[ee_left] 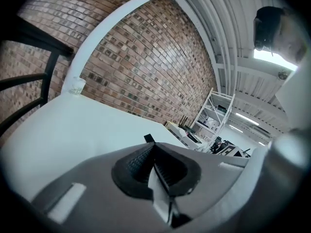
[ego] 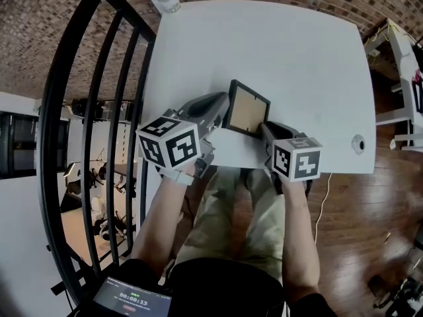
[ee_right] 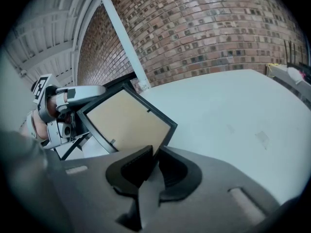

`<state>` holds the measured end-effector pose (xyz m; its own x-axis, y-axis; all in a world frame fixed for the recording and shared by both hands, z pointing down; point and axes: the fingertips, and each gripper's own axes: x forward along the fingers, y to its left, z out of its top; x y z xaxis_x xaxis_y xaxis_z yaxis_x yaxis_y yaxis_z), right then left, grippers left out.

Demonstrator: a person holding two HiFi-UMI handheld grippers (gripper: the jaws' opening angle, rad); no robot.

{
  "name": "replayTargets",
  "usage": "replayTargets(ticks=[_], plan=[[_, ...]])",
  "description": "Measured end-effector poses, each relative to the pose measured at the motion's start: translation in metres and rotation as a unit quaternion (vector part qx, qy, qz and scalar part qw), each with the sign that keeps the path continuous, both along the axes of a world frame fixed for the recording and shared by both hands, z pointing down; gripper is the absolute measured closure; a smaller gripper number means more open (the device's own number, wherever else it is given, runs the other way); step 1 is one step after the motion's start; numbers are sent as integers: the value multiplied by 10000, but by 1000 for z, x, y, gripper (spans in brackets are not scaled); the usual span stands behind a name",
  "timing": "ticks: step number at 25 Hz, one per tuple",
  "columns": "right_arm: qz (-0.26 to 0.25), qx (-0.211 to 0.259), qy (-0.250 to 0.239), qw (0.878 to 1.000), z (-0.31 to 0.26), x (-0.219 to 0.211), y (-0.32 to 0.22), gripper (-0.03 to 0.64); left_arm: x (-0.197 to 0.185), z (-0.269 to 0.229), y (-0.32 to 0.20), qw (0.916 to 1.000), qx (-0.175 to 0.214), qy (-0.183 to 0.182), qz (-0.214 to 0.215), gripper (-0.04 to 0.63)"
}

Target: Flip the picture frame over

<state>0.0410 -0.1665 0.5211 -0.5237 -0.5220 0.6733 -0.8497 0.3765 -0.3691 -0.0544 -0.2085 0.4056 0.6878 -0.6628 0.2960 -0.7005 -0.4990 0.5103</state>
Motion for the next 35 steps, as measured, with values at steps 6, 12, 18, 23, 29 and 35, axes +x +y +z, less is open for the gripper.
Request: replayTargets(ticks=[6, 12, 18, 23, 29, 35], plan=[[-29, -6, -81, 10000, -1, 0, 0, 581, -22, 20, 0, 9991, -188, 158, -340, 591], [-13, 30, -96, 9999, -3, -2, -1, 581, -44, 52, 4, 9974, -489, -186, -505, 591], [-33, 64, -26, 10000, -2, -1, -2, 622, -44, 86, 9, 9944, -931, -425, -257, 580], [-54, 53, -35, 10000, -2, -5, -2, 623, -16, 91, 17, 9914, -1042, -723, 330, 580], [-88, 400, -50, 9991, -10, -4, -6, 623, -30, 90, 21, 9926, -941, -762, 55, 580], [184, 1211, -498, 9912, -61, 2, 16, 624, -45, 49, 53, 9984, -311, -352, -319, 580]])
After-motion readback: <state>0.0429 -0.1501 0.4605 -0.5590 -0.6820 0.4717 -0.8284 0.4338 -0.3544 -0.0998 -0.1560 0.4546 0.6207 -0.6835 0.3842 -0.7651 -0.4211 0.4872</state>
